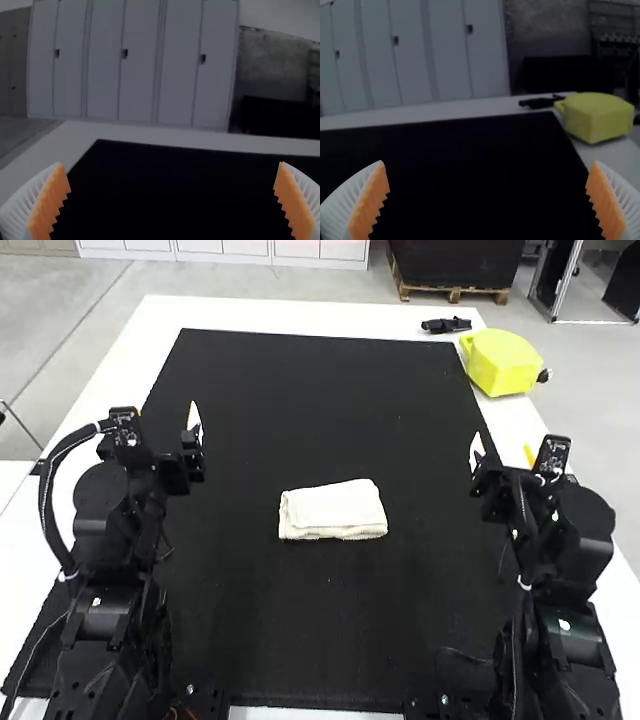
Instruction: Fold the towel.
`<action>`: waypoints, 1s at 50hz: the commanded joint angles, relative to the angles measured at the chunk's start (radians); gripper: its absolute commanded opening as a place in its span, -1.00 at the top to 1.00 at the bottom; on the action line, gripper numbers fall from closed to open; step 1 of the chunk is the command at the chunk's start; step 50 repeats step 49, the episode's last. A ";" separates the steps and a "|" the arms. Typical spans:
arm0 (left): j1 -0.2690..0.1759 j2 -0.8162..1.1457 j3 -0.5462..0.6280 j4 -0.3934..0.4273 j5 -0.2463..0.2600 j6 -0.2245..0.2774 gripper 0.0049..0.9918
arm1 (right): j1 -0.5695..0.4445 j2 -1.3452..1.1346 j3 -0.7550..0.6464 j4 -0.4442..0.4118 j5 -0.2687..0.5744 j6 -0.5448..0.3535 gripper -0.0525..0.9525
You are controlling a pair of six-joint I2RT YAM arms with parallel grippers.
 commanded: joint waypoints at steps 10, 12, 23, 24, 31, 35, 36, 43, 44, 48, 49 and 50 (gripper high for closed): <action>-0.002 -0.010 -0.004 -0.134 0.045 -0.066 -0.94 | 0.000 -0.008 -0.003 -0.108 0.027 -0.023 -0.92; -0.001 -0.010 -0.004 -0.151 0.044 -0.062 -0.94 | 0.000 -0.010 -0.005 -0.149 0.045 -0.049 -0.92; 0.002 -0.010 -0.004 -0.165 0.042 -0.031 -0.94 | 0.002 -0.010 -0.006 -0.171 0.049 -0.083 -0.92; 0.002 -0.010 -0.004 -0.167 0.041 -0.031 -0.94 | 0.002 -0.010 -0.006 -0.172 0.049 -0.083 -0.92; 0.002 -0.010 -0.004 -0.168 0.041 -0.011 -0.94 | 0.000 -0.010 -0.006 -0.172 0.049 -0.083 -0.92; 0.001 -0.010 -0.004 -0.163 0.041 0.067 -0.94 | 0.000 -0.010 -0.006 -0.174 0.049 -0.083 -0.92; -0.001 -0.010 -0.004 -0.167 0.041 0.079 -0.94 | 0.000 -0.010 -0.006 -0.174 0.049 -0.083 -0.92; -0.004 -0.010 -0.004 -0.162 0.042 0.110 -0.94 | 0.000 -0.010 -0.006 -0.172 0.049 -0.083 -0.92; -0.004 -0.010 -0.004 -0.162 0.041 0.112 -0.94 | 0.000 -0.010 -0.006 -0.172 0.049 -0.083 -0.92; -0.004 -0.010 -0.004 -0.162 0.042 0.112 -0.94 | 0.000 -0.010 -0.006 -0.172 0.049 -0.083 -0.92; -0.004 -0.010 -0.004 -0.162 0.042 0.112 -0.94 | 0.000 -0.010 -0.006 -0.172 0.049 -0.083 -0.92; -0.004 -0.010 -0.004 -0.162 0.042 0.112 -0.94 | 0.000 -0.010 -0.006 -0.172 0.049 -0.083 -0.92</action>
